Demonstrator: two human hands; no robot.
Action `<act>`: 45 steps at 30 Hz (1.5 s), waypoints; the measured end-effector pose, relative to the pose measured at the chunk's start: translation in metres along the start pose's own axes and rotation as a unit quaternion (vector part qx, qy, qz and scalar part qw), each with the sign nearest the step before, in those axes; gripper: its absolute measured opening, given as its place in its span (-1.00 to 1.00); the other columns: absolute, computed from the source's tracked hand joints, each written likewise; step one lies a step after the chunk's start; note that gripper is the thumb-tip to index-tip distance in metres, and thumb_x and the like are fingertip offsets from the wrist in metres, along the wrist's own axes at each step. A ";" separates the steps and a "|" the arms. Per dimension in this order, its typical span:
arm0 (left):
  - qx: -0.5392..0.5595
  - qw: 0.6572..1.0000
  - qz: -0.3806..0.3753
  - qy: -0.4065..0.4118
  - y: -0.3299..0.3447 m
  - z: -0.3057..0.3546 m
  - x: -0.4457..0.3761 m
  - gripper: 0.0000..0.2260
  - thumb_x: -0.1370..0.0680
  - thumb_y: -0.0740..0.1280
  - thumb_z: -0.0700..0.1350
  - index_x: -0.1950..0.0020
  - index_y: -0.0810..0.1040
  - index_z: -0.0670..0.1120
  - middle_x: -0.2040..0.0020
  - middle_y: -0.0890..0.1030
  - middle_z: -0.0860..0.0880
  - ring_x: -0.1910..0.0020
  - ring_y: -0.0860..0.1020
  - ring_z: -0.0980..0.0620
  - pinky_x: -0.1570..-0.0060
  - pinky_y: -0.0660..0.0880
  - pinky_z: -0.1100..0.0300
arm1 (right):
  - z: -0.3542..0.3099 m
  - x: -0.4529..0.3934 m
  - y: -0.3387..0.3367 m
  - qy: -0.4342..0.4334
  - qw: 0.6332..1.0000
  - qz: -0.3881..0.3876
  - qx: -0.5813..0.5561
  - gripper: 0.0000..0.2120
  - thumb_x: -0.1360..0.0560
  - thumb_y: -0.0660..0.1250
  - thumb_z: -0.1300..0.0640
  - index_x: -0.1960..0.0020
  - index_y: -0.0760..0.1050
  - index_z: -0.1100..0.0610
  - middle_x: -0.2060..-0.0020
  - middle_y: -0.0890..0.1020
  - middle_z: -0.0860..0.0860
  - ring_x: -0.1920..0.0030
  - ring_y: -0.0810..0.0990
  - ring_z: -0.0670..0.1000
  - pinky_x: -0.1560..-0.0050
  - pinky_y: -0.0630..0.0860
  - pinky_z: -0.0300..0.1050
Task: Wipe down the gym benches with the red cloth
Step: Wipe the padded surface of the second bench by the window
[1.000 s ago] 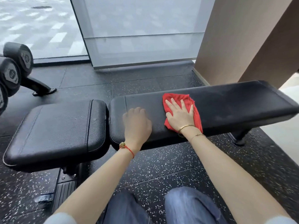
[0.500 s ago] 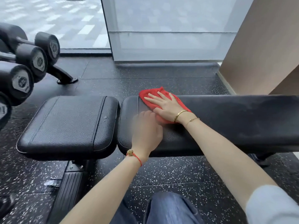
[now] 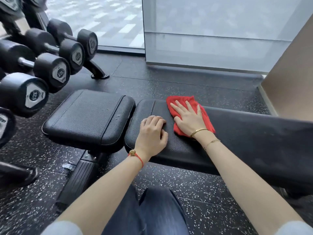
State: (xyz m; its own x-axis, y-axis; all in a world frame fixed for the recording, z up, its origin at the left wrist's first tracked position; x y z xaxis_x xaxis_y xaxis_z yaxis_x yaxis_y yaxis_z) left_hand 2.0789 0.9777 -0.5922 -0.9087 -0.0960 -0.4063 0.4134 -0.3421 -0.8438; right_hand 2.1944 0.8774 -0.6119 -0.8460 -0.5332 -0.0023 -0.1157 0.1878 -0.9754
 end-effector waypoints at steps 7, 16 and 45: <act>-0.035 0.998 -0.048 0.006 0.001 0.004 0.001 -0.70 -0.47 0.24 -0.12 -0.18 0.53 -0.14 -0.21 0.56 -0.06 -0.28 0.46 -0.08 -0.34 0.32 0.03 | -0.005 0.007 -0.003 -0.033 0.999 0.004 -0.011 -0.47 -0.59 0.04 -0.07 -0.53 0.05 -0.27 -0.55 0.06 -0.24 -0.58 -0.05 -0.02 -0.52 -0.24 0.21; -0.072 0.997 0.012 0.010 -0.067 -0.049 0.014 -0.72 -0.50 0.28 -0.15 -0.20 0.56 -0.12 -0.23 0.57 -0.04 -0.28 0.49 -0.05 -0.36 0.34 0.04 | -0.004 0.007 -0.005 -0.037 0.999 0.009 -0.037 -0.50 -0.61 0.01 -0.06 -0.53 0.04 -0.27 -0.54 0.07 -0.25 -0.58 -0.04 -0.03 -0.52 -0.23 0.19; -0.126 0.943 0.107 -0.289 -0.126 -0.265 0.039 -0.57 -0.46 0.13 -0.07 -0.29 0.54 -0.09 -0.33 0.51 -0.05 -0.37 0.38 -0.09 -0.41 0.19 -0.10 | -0.215 -0.021 0.045 -0.309 0.949 -0.066 0.006 -0.45 -0.60 0.00 -0.08 -0.54 -0.06 -0.28 -0.55 0.00 -0.28 -0.58 -0.12 -0.04 -0.53 -0.24 0.17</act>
State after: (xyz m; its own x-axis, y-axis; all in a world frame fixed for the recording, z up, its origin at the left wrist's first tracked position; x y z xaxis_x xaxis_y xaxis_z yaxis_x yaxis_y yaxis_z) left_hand 2.0066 1.2644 -0.5946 -0.6527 -0.6556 -0.3797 0.5262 -0.0317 -0.8498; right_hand 2.0947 1.0743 -0.6086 -0.3572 -0.9340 -0.0050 -0.1898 0.0778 -0.9787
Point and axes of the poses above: each hand's wrist, its own x-axis away from the middle knuckle, its own y-axis out of the palm, z = x × y, the point moved 9 cm from there along -x, towards the middle knuckle
